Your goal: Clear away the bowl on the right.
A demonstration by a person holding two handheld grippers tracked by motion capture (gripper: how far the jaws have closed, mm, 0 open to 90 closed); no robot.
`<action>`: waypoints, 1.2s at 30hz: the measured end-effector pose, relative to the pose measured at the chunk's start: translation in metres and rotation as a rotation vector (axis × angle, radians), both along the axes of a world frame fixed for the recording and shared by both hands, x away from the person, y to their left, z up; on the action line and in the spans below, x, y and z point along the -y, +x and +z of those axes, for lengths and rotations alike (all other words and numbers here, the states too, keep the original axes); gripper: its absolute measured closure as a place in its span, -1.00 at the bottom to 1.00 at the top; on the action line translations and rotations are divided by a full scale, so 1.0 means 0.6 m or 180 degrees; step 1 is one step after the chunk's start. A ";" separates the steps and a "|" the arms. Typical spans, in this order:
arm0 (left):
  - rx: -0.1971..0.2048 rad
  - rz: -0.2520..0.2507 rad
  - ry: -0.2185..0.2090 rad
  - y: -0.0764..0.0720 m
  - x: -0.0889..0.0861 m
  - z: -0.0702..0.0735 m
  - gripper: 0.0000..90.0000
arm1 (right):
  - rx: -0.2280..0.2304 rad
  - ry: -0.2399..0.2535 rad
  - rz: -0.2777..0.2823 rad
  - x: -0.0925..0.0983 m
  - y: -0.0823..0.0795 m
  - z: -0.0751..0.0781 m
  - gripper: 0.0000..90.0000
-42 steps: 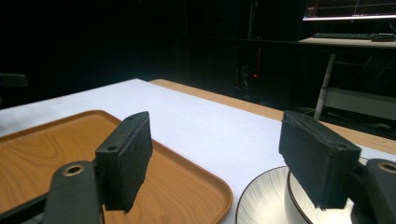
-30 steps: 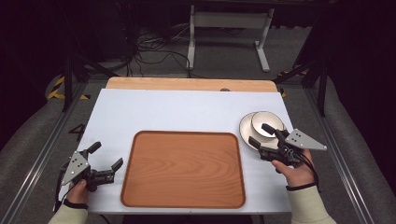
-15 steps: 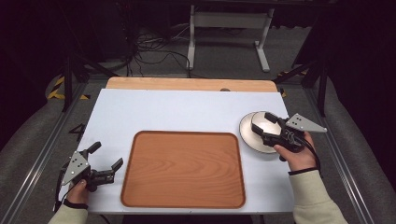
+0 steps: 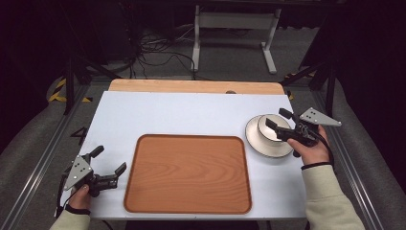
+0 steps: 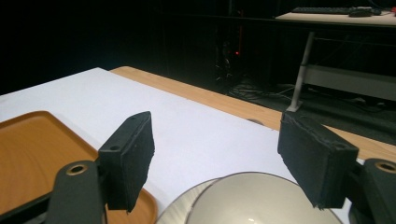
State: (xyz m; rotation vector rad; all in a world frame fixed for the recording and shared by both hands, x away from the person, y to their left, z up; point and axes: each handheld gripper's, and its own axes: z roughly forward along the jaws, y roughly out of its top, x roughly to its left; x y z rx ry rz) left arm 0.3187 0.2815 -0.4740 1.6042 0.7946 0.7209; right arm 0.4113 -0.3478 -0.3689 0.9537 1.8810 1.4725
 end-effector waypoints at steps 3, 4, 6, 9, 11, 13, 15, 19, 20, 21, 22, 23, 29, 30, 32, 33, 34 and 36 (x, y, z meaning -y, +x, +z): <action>0.0001 -0.0001 0.0000 0.000 0.000 0.000 -0.99 | -0.0013 -0.0013 -0.0039 0.009 0.005 0.002 -0.39; 0.0001 -0.0001 0.0000 0.000 0.000 0.000 -0.99 | -0.0006 -0.0004 -0.0043 0.011 0.007 0.002 -0.39; 0.0000 -0.0001 -0.0002 0.000 0.000 0.000 -0.99 | 0.0018 -0.0023 -0.0069 0.018 0.011 0.004 -0.39; 0.0001 0.0000 -0.0002 0.000 0.000 0.000 -0.99 | -0.0005 -0.0024 -0.0129 0.028 0.017 0.004 -0.41; -0.0004 0.0001 -0.0010 0.000 0.000 0.000 -0.99 | -0.0011 -0.0061 -0.0154 0.032 0.020 0.004 -0.41; -0.0001 0.0000 -0.0003 0.000 0.000 0.000 -0.99 | -0.0036 -0.0103 -0.0191 0.037 0.025 0.005 -0.39; -0.0002 0.0000 -0.0002 0.000 0.000 0.000 -0.99 | -0.0092 -0.0132 -0.0238 0.040 0.029 0.005 -0.37; 0.0000 -0.0001 -0.0001 0.000 0.000 0.000 -0.99 | -0.0318 -0.0157 -0.0338 0.046 0.038 0.003 -0.26; 0.0000 -0.0001 0.0000 0.000 0.000 0.000 -0.99 | -0.0346 -0.0173 -0.0352 0.047 0.040 0.002 -0.23; 0.0000 -0.0001 0.0000 0.000 0.000 0.000 -0.99 | -0.0346 -0.0173 -0.0352 0.047 0.040 0.002 -0.23; -0.0001 -0.0002 -0.0003 0.000 0.000 0.000 -0.99 | -0.0405 -0.0207 -0.0389 0.050 0.043 0.000 -0.18; -0.0001 -0.0002 -0.0003 0.000 0.000 0.000 -0.99 | -0.0466 -0.0253 -0.0424 0.052 0.046 -0.002 -0.13; -0.0002 -0.0002 -0.0003 0.000 0.000 0.000 -0.99 | -0.0716 -0.0479 -0.0531 0.058 0.060 -0.003 -0.01; -0.0004 0.0000 -0.0009 0.000 0.000 0.000 -0.99 | -0.0787 -0.0542 -0.0556 0.059 0.063 -0.003 -0.01; -0.0001 -0.0001 -0.0002 0.000 0.000 0.000 -0.99 | -0.0921 -0.0623 -0.0602 0.060 0.069 -0.005 0.01; -0.0001 -0.0001 -0.0003 0.000 0.000 0.000 -0.99 | -0.1003 -0.0669 -0.0615 0.061 0.072 -0.005 0.01; 0.0000 -0.0002 -0.0002 0.000 0.000 0.000 -0.99 | -0.1066 -0.0705 -0.0627 0.061 0.074 -0.006 0.01; -0.0001 -0.0001 -0.0002 0.000 0.000 0.000 -0.99 | -0.1214 -0.0810 -0.0661 0.062 0.080 -0.008 0.02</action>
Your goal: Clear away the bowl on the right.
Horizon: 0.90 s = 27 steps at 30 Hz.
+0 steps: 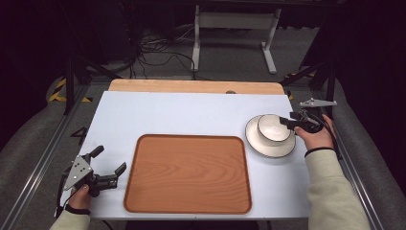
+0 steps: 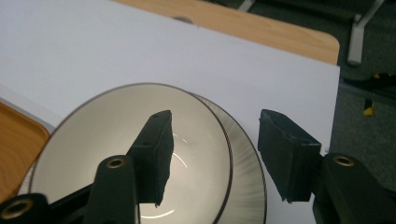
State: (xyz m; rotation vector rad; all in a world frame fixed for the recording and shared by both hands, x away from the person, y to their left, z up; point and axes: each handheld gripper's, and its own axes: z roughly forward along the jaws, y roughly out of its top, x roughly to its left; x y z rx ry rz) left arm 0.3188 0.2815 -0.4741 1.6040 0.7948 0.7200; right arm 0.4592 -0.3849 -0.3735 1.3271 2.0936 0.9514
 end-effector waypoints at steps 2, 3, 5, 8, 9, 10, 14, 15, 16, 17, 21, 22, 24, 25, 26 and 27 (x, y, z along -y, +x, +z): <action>0.0000 0.0000 0.0001 0.000 0.000 0.000 -0.99 | -0.0090 -0.0038 -0.0020 0.001 0.005 -0.002 0.03; -0.0001 0.0004 -0.0003 0.000 0.000 0.000 -0.99 | -0.0134 -0.0044 -0.0040 0.001 0.006 -0.003 0.05; 0.0000 0.0000 0.0002 0.000 0.000 0.000 -0.99 | -0.0193 -0.0065 -0.0063 0.002 0.010 -0.005 0.07; 0.0000 0.0005 -0.0001 0.000 0.000 0.000 -0.99 | -0.0280 -0.0077 -0.0083 0.003 0.013 -0.007 0.08; -0.0001 0.0002 0.0001 0.000 0.000 0.000 -0.99 | -0.0328 -0.0070 -0.0090 0.004 0.014 -0.008 0.12; -0.0006 0.0000 0.0006 0.000 0.000 0.000 -0.99 | -0.0371 -0.0063 -0.0094 0.005 0.016 -0.009 0.16; -0.0005 0.0004 -0.0003 0.000 0.000 0.000 -0.99 | -0.0535 -0.0043 -0.0139 0.005 0.022 -0.017 0.22; -0.0010 0.0004 0.0000 0.000 0.000 0.000 -0.99 | -0.0570 -0.0050 -0.0143 0.004 0.024 -0.019 0.23; -0.0008 -0.0001 0.0004 0.000 0.000 0.000 -0.99 | -0.0593 -0.0061 -0.0147 0.003 0.026 -0.021 0.23; -0.0009 -0.0001 0.0005 0.000 0.000 0.000 -0.99 | -0.0620 -0.0071 -0.0155 0.002 0.027 -0.023 0.23; -0.0008 0.0000 0.0004 0.000 0.000 0.000 -0.99 | -0.0737 -0.0091 -0.0165 0.003 0.033 -0.029 0.30; -0.0008 0.0000 0.0004 0.000 0.000 0.000 -0.99 | -0.0774 -0.0075 -0.0170 0.004 0.034 -0.031 0.32; -0.0013 0.0001 -0.0005 0.000 0.000 0.000 -0.99 | -0.0832 -0.0066 -0.0186 0.003 0.037 -0.034 0.34; -0.0013 0.0001 -0.0006 0.000 0.000 0.000 -0.99 | -0.0871 -0.0074 -0.0201 0.002 0.037 -0.035 0.38; -0.0013 0.0001 -0.0006 0.000 0.000 0.000 -0.99 | -0.0895 -0.0077 -0.0201 0.000 0.038 -0.036 0.42; -0.0015 0.0005 -0.0010 0.000 0.000 0.000 -0.99 | -0.0895 -0.0077 -0.0201 0.000 0.038 -0.036 0.42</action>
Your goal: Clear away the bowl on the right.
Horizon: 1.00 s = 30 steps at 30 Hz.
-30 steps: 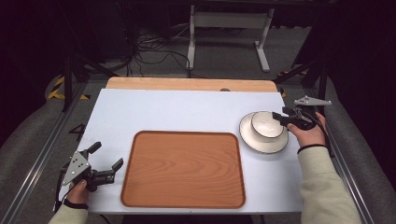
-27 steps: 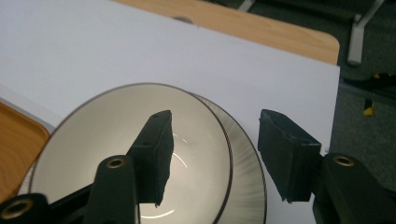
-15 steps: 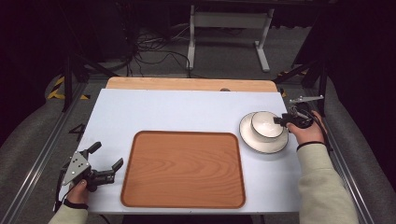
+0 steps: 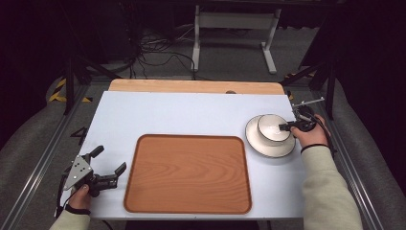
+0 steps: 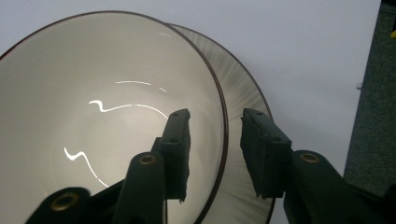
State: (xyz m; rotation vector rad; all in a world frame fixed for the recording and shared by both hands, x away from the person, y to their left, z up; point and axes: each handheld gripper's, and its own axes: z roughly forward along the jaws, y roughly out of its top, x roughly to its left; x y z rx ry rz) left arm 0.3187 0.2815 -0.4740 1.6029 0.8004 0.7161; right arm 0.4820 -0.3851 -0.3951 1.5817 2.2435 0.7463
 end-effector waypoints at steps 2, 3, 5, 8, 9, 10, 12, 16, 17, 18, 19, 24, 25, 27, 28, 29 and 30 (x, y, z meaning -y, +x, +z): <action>0.0001 -0.0005 0.0003 0.000 0.000 0.000 -0.99 | -0.0074 0.0007 -0.0037 -0.005 0.001 -0.002 0.59; 0.0002 -0.0004 0.0002 0.000 0.000 0.000 -0.99 | -0.0127 -0.0023 -0.0097 -0.011 0.000 -0.002 0.67; 0.0002 -0.0003 0.0003 0.000 0.000 0.000 -0.99 | -0.0122 -0.0093 -0.0185 -0.016 -0.001 -0.001 0.76; 0.0002 -0.0004 0.0003 0.000 0.000 0.000 -0.99 | -0.0171 -0.0041 -0.0279 -0.018 -0.001 0.001 0.85; 0.0002 -0.0004 0.0003 0.000 0.000 0.000 -0.99 | -0.0181 -0.0034 -0.0300 -0.018 -0.001 0.001 0.85; 0.0002 -0.0004 0.0002 0.000 0.000 0.000 -0.99 | -0.0181 -0.0034 -0.0300 -0.018 -0.001 0.001 0.85; 0.0002 -0.0004 0.0003 0.000 0.000 0.000 -0.99 | -0.0200 -0.0020 -0.0360 -0.021 -0.002 0.003 0.85; 0.0001 -0.0003 0.0003 0.000 0.000 0.000 -0.99 | -0.0254 0.0019 -0.0512 -0.027 -0.002 0.006 0.86; 0.0002 -0.0001 0.0003 0.000 0.000 0.000 -0.99 | -0.0254 0.0017 -0.0530 -0.028 -0.002 0.007 0.86; 0.0001 -0.0001 0.0003 0.000 0.000 0.000 -0.99 | -0.0264 0.0026 -0.0579 -0.030 -0.003 0.008 0.86; 0.0001 -0.0002 0.0002 0.000 0.000 0.000 -0.99 | -0.0272 0.0040 -0.0609 -0.031 -0.003 0.009 0.86; 0.0001 -0.0001 0.0002 0.000 0.000 0.000 -0.99 | -0.0317 0.0113 -0.0697 -0.034 -0.004 0.017 0.86; 0.0000 -0.0002 0.0001 0.000 0.000 0.000 -0.99 | -0.0358 0.0193 -0.0696 -0.035 -0.004 0.021 0.84; 0.0000 -0.0002 0.0001 0.000 0.000 0.000 -0.99 | -0.0378 0.0195 -0.0682 -0.037 -0.004 0.025 0.84; 0.0000 -0.0002 0.0001 0.000 0.000 0.000 -0.99 | -0.0382 0.0184 -0.0678 -0.040 -0.004 0.027 0.83; 0.0001 -0.0001 0.0001 0.000 0.000 0.000 -0.99 | -0.0394 0.0167 -0.0676 -0.042 -0.004 0.031 0.83; 0.0001 -0.0001 0.0002 0.000 0.000 0.000 -0.99 | -0.0389 0.0174 -0.0670 -0.043 -0.005 0.033 0.83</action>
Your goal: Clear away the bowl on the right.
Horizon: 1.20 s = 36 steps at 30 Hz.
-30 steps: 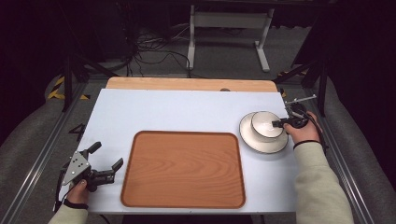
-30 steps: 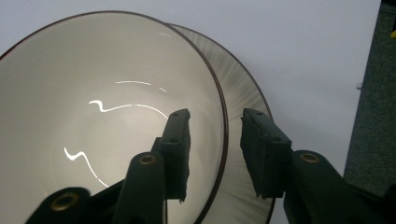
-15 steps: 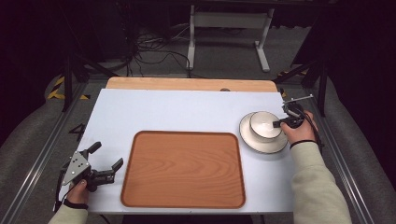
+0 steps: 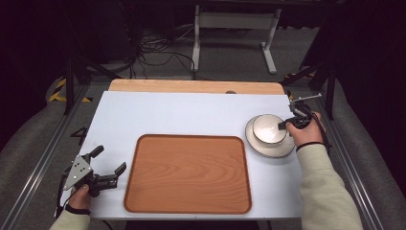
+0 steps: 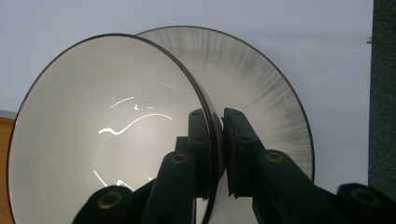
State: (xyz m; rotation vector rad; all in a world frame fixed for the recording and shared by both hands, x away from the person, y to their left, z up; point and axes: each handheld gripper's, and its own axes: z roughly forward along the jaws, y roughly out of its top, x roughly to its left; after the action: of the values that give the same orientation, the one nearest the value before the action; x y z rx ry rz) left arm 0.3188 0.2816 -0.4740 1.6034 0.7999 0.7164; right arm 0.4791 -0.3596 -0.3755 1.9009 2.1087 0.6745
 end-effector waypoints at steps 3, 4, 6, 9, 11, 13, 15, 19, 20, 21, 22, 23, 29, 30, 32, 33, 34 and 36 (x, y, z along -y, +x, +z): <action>0.0000 0.0001 -0.0001 0.000 0.000 0.000 -0.99 | 0.0011 0.0067 0.0016 -0.003 -0.004 0.012 0.83; 0.0000 0.0001 -0.0001 0.000 0.000 0.000 -0.99 | 0.0010 0.0073 0.0020 -0.003 -0.005 0.015 0.83; 0.0001 0.0001 0.0000 0.000 0.000 0.000 -0.99 | 0.0015 0.0090 0.0023 -0.004 -0.006 0.019 0.83; 0.0001 0.0001 0.0001 0.000 0.000 0.000 -0.99 | 0.0008 0.0092 0.0050 -0.010 -0.013 0.035 0.83; 0.0001 0.0001 0.0001 0.000 0.000 0.000 -0.99 | 0.0008 0.0107 0.0064 -0.014 -0.017 0.042 0.83; 0.0001 0.0002 0.0003 0.000 0.000 0.000 -0.99 | 0.0014 0.0104 0.0080 -0.017 -0.021 0.049 0.83; 0.0001 0.0002 0.0002 0.000 0.000 0.000 -0.99 | 0.0009 0.0099 0.0095 -0.018 -0.022 0.052 0.83; 0.0001 0.0002 0.0005 0.000 0.000 0.000 -0.99 | 0.0023 0.0114 0.0119 -0.025 -0.033 0.065 0.83; 0.0001 0.0002 0.0004 0.000 0.000 0.000 -0.99 | 0.0027 0.0124 0.0108 -0.027 -0.035 0.067 0.83; 0.0001 0.0002 0.0005 0.000 0.000 0.000 -0.99 | 0.0024 0.0118 0.0108 -0.029 -0.037 0.068 0.83; -0.0001 0.0006 0.0002 0.000 0.000 0.000 -0.99 | 0.0008 0.0101 0.0098 -0.032 -0.040 0.070 0.83; 0.0002 0.0003 0.0006 0.000 0.000 0.000 -0.99 | 0.0002 0.0083 0.0098 -0.034 -0.041 0.071 0.83; -0.0001 0.0007 0.0003 0.000 0.000 0.000 -0.99 | -0.0006 0.0083 0.0137 -0.045 -0.053 0.079 0.83; -0.0002 0.0002 0.0007 0.000 0.000 0.000 -0.99 | 0.0008 0.0115 0.0162 -0.049 -0.057 0.082 0.83; -0.0003 0.0001 0.0009 0.000 0.000 0.000 -0.99 | 0.0009 0.0132 0.0200 -0.055 -0.061 0.085 0.83; -0.0005 0.0004 0.0006 0.000 0.000 0.000 -0.99 | 0.0009 0.0132 0.0200 -0.055 -0.061 0.085 0.83; -0.0003 0.0009 0.0001 0.000 0.001 0.000 -0.99 | 0.0021 0.0135 0.0221 -0.061 -0.063 0.087 0.83; 0.0006 0.0005 0.0004 0.000 0.001 0.000 -0.99 | 0.0027 0.0158 0.0267 -0.071 -0.067 0.089 0.83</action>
State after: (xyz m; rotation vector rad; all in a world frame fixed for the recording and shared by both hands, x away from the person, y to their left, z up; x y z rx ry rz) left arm 0.3187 0.2813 -0.4741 1.6032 0.7994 0.7196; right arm 0.4387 -0.3170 -0.3218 1.8398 2.1967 0.7577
